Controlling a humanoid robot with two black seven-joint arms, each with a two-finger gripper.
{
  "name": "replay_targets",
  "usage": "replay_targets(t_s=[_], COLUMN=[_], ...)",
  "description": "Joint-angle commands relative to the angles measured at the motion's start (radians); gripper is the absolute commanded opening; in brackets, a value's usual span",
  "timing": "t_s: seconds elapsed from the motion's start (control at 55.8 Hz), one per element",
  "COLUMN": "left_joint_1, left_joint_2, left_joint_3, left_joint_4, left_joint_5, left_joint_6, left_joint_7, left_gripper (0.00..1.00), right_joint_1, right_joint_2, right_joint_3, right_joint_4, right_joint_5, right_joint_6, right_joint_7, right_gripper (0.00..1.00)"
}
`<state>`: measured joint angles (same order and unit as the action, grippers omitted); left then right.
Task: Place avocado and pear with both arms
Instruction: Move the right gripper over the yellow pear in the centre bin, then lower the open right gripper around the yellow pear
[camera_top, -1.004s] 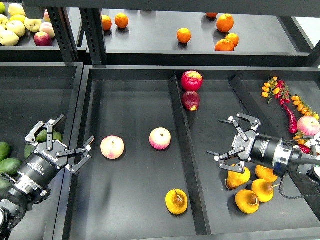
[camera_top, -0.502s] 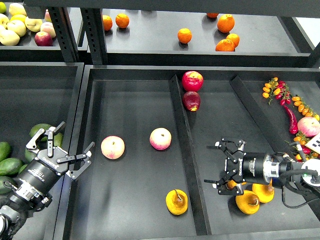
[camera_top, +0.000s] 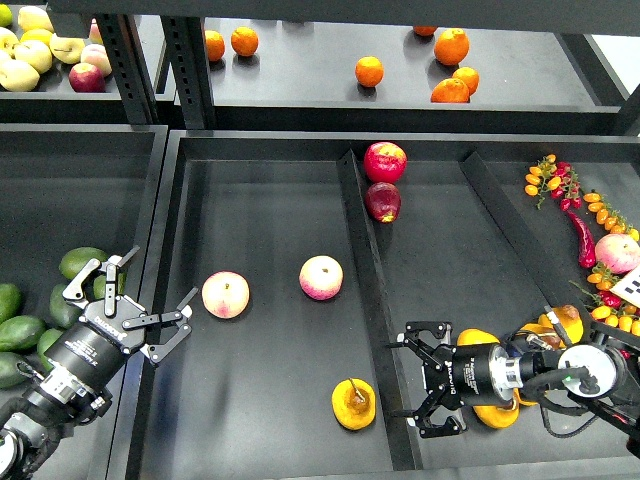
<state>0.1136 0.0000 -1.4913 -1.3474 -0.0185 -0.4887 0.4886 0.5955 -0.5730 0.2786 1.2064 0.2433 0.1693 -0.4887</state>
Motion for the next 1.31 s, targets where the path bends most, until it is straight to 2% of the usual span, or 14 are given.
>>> replay_targets(t_s=[0.0,0.735,1.291], left_joint_1=[0.000,0.000,0.000], left_joint_2=[0.000,0.000,0.000], left_joint_3=[0.000,0.011,0.014], left_joint_4=[0.002,0.004,-0.004], left_joint_5=[0.000,-0.015,-0.015], left_joint_6=[0.000,0.000,0.000], left_joint_7=[0.000,0.000,0.000], left_gripper=[0.99,0.99,0.99], right_joint_1=[-0.003,-0.011,-0.014], right_joint_2=[0.027,0.105,0.188], right_joint_3=[-0.001,-0.050,-0.052], right_joint_4=[-0.025,-0.137,-0.222], right_joint_5=[-0.015,-0.035,-0.036], right_joint_6=[-0.001,-0.002,-0.004], right_joint_7=[0.000,0.000,0.000], right_gripper=[0.99,0.99,0.93])
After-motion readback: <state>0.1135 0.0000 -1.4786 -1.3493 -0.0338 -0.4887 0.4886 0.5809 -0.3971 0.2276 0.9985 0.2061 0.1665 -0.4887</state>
